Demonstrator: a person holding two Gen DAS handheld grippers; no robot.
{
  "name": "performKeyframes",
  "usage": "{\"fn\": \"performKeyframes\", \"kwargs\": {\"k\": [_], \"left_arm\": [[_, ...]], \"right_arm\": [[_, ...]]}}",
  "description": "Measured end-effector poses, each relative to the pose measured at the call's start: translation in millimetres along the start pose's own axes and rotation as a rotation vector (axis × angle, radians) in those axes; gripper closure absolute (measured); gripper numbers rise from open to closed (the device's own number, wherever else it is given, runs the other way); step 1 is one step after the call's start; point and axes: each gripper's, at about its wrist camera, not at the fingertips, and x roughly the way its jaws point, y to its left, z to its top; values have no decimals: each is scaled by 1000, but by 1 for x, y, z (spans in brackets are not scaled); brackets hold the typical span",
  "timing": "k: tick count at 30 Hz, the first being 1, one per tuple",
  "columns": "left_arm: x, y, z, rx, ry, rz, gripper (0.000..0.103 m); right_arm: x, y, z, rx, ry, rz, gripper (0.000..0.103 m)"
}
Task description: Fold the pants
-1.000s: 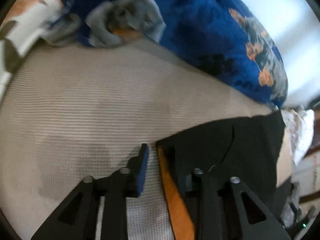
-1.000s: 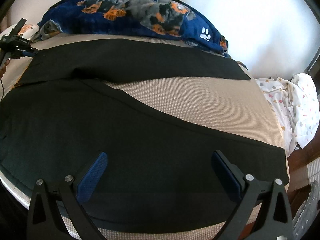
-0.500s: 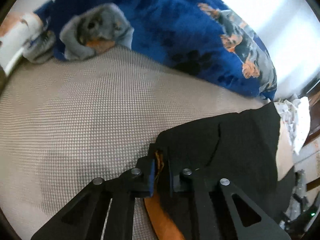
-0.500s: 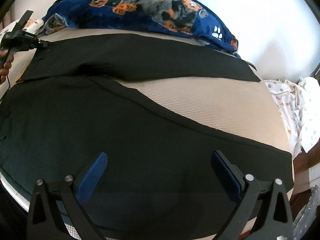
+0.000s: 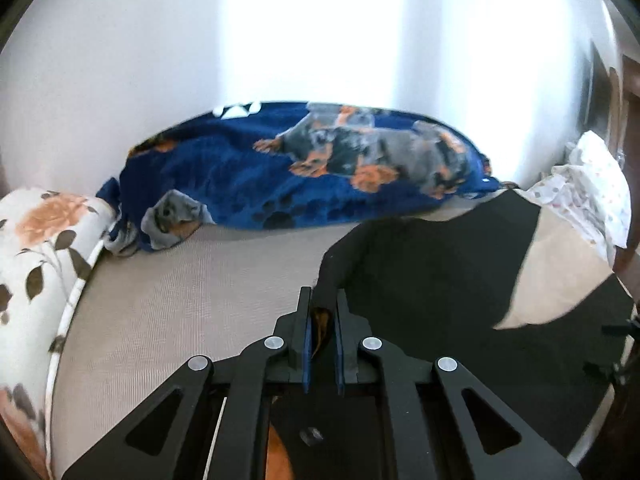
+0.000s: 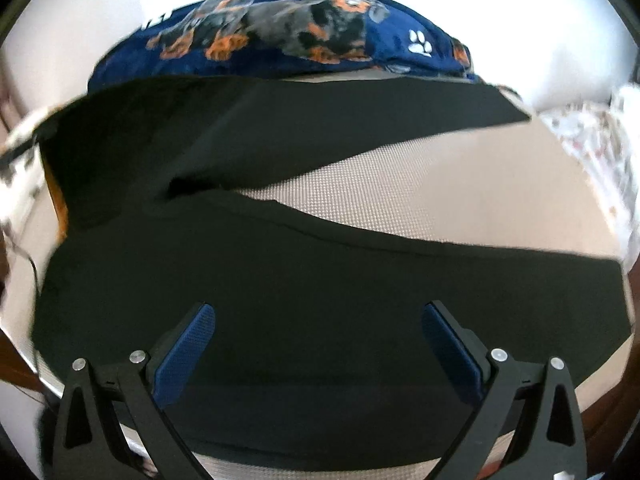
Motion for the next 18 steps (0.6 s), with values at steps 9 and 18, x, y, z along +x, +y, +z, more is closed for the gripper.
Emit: {"fn": "performKeyframes", "kwargs": {"k": [9, 18], "left_arm": [[-80, -36, -57, -115, -33, -30, 93], [-107, -58, -107, -171, 37, -65, 92]], "right_arm": [[-3, -28, 30, 174, 28, 284, 0], [62, -57, 85, 410, 113, 478, 2]]}}
